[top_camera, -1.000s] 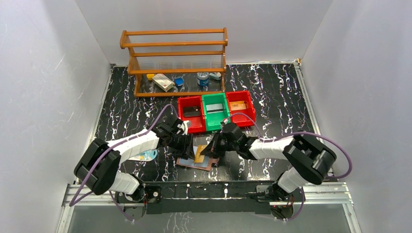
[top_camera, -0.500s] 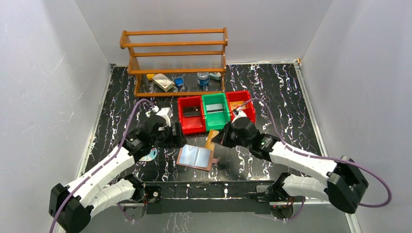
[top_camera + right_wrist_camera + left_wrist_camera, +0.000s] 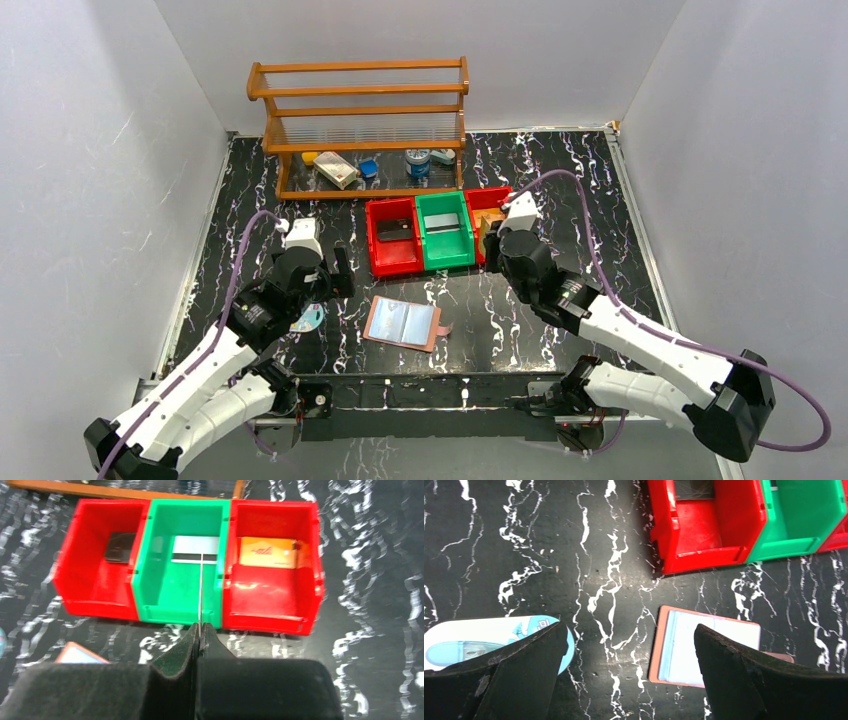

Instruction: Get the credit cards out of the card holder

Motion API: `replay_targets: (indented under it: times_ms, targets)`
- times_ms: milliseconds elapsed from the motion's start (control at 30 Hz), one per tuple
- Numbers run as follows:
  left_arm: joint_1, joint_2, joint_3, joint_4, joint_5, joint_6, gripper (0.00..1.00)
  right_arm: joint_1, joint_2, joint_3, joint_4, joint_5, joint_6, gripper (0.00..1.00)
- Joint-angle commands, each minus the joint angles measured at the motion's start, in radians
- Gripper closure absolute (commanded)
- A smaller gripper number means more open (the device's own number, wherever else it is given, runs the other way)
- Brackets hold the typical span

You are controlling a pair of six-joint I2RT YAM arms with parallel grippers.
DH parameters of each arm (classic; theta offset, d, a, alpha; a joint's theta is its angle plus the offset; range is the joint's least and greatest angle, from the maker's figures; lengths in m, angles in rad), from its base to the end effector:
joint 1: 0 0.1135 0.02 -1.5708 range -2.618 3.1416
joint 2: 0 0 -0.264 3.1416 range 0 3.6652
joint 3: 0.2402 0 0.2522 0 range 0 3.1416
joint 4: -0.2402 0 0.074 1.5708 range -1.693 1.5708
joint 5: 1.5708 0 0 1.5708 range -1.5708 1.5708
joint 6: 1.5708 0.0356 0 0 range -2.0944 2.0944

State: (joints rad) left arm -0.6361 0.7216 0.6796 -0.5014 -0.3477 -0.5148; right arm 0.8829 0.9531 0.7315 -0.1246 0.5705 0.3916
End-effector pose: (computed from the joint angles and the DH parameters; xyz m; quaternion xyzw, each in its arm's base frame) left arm 0.1368 -0.0859 0.2820 -0.0328 0.8614 -0.1370 0.4880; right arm 0.1527 0.1555 0.2981 -0.0341 0.8010 0.1431 0.5803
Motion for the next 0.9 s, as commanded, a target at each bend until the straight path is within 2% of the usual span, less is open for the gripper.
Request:
replay_targets:
  times_ms: [0,100,367,667,733,767,867]
  targets:
    - [0.006,-0.008,-0.032,0.000,-0.082,0.025,0.02,-0.004,0.029,0.049,0.105,0.087,-0.298,1.00]
    - [0.005,-0.001,-0.037,0.025,-0.035,0.055,0.02,-0.005,0.073,0.051,0.122,0.091,-0.419,1.00]
    - [0.005,0.036,-0.022,0.052,-0.031,0.100,0.02,-0.027,0.213,0.095,0.121,0.097,-0.683,1.00]
    - [0.005,0.002,-0.050,0.144,-0.054,0.202,0.02,-0.202,0.259,0.146,0.110,-0.181,-0.729,1.00]
    - [0.005,0.010,-0.047,0.148,-0.057,0.218,0.02,-0.267,0.303,0.182,0.075,-0.274,-0.740,1.00]
    - [0.005,0.018,-0.042,0.138,-0.105,0.212,0.02,-0.306,0.329,0.194,0.076,-0.319,-0.738,1.00]
    - [0.005,0.017,-0.046,0.142,-0.109,0.209,0.02,-0.347,0.397,0.230,0.078,-0.373,-0.746,1.00]
